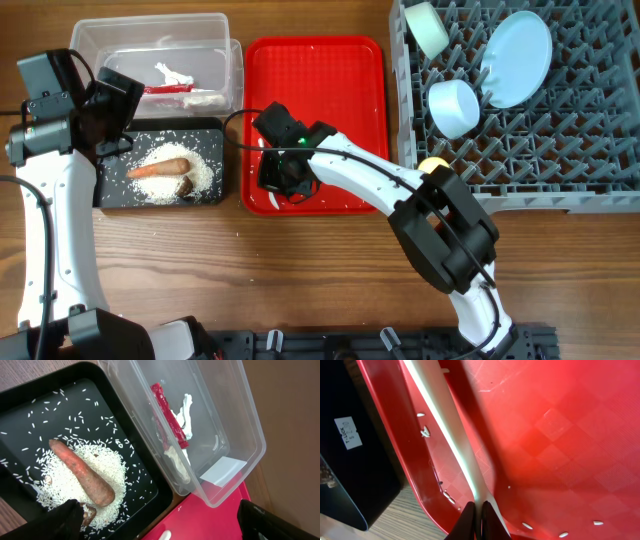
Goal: Sort waste into correct bins and load items into the dishwasher rack
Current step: 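Grasp the white spoon on the red tray with the right gripper, then lay the white spoon in the dish rack with the right gripper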
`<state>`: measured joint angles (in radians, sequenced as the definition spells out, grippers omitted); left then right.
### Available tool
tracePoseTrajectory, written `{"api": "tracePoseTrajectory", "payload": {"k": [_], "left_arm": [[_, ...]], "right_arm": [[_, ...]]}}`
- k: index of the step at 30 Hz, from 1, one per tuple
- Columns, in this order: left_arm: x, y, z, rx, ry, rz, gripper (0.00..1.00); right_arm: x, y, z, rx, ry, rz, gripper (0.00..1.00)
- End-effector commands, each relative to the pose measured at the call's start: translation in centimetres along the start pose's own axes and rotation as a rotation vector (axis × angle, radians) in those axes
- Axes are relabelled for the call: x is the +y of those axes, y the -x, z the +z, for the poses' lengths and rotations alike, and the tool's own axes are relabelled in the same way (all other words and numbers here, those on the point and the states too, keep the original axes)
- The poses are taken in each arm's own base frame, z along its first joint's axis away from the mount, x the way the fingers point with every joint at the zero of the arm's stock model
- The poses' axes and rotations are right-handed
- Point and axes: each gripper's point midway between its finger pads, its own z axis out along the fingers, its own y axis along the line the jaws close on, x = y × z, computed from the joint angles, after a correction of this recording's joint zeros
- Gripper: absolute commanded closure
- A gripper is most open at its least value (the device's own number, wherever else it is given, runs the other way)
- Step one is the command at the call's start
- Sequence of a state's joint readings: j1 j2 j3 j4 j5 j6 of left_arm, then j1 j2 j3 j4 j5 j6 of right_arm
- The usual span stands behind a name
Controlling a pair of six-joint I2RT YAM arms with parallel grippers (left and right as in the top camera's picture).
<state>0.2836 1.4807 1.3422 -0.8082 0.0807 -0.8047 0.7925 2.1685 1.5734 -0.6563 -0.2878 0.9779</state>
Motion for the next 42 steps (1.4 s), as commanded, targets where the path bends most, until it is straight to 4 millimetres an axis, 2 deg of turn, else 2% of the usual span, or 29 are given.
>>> {"api": "tracePoseTrajectory", "payload": {"k": [1,4,10,19,24,30,32,35,36,39,42], "left_arm": [[-0.4,0.1,-0.4,-0.001,-0.015,0.022,0.0],[-0.4,0.1,-0.4,-0.001,-0.015,0.022,0.0],[-0.4,0.1,-0.4,-0.001,-0.015,0.022,0.0],[-0.4,0.1,-0.4,-0.001,-0.015,0.022,0.0],[-0.4,0.1,-0.4,-0.001,-0.015,0.022,0.0],[-0.4,0.1,-0.4,-0.001,-0.015,0.022,0.0],[-0.4,0.1,-0.4,-0.001,-0.015,0.022,0.0],[-0.4,0.1,-0.4,-0.001,-0.015,0.022,0.0],[-0.4,0.1,-0.4,-0.001,-0.015,0.022,0.0],[-0.4,0.1,-0.4,-0.001,-0.015,0.022,0.0],[-0.4,0.1,-0.4,-0.001,-0.015,0.022,0.0]], "right_arm": [[-2.8,-0.5,2.3,0.023,-0.085,-0.041,0.96],[-2.2,0.3,1.4,0.002,-0.059,-0.079,0.96],[-1.8,2.9,-2.4,-0.131,-0.074,-0.199,0.96],[-1.1,3.5,-4.3,-0.176,-0.077,-0.335,0.96],[-0.7,5.2,-9.3,-0.298,-0.076,-0.339,0.96],[-1.7,7.7,-19.1,-0.467,-0.016,-0.26,0.96],[-3.6,8.5,-23.0,-0.528,-0.015,-0.183,0.96],[-8.9,9.4,-28.8,-0.628,-0.056,0.066,0.96],[-11.4,9.4,-30.8,-0.664,-0.076,0.183,0.96],[-17.5,8.6,-34.4,-0.741,-0.156,0.464,0.96],[-23.5,6.9,-36.5,-0.804,-0.254,0.803,0.96]]}}
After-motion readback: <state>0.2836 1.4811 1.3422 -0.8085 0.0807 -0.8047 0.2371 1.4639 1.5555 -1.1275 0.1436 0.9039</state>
